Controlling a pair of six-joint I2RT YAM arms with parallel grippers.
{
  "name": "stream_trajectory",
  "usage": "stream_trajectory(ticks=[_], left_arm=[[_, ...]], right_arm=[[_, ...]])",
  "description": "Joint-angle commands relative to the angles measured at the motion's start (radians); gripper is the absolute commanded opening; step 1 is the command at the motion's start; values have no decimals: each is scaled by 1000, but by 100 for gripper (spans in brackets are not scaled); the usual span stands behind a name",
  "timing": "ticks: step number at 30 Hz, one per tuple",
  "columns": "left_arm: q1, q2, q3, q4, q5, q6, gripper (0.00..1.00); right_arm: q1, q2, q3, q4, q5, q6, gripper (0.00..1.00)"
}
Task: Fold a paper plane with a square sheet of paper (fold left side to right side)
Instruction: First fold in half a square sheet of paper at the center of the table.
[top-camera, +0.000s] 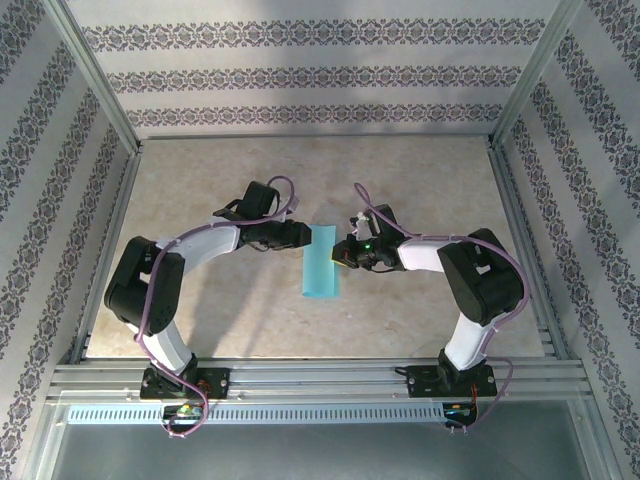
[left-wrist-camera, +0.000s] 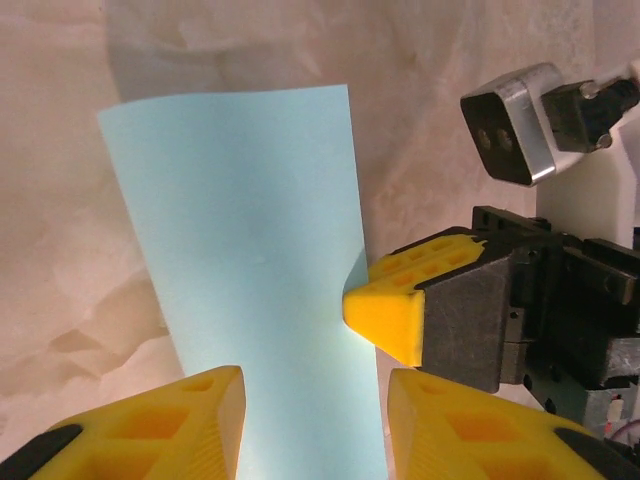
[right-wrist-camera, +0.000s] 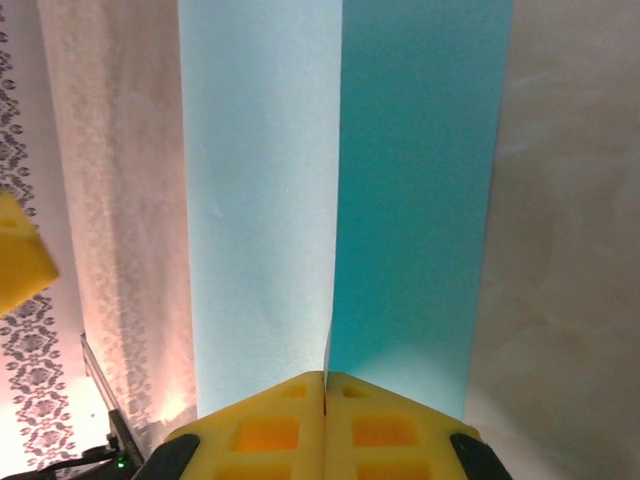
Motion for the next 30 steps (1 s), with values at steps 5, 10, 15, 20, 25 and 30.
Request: stream_trajectory(ticks=[5, 10, 15, 20, 25, 30], left_arm=[[-24, 18, -33, -77, -55, 37, 47], [-42, 62, -18, -63, -52, 29, 50], [-53, 111, 19, -79, -66, 39, 51], [-66, 158, 50, -94, -77, 46, 53], [-83, 189, 64, -119, -117, 52, 53], [-106, 217, 65, -158, -182, 31, 50]], right_arm=[[22, -12, 47, -113, 61, -85, 0], [24, -11, 54, -123, 67, -91, 0], [26, -6, 64, -137, 68, -99, 0], [28, 0, 69, -140, 67, -99, 0], [28, 2, 69, -142, 73, -102, 3], [28, -6, 72, -143, 75, -102, 10]])
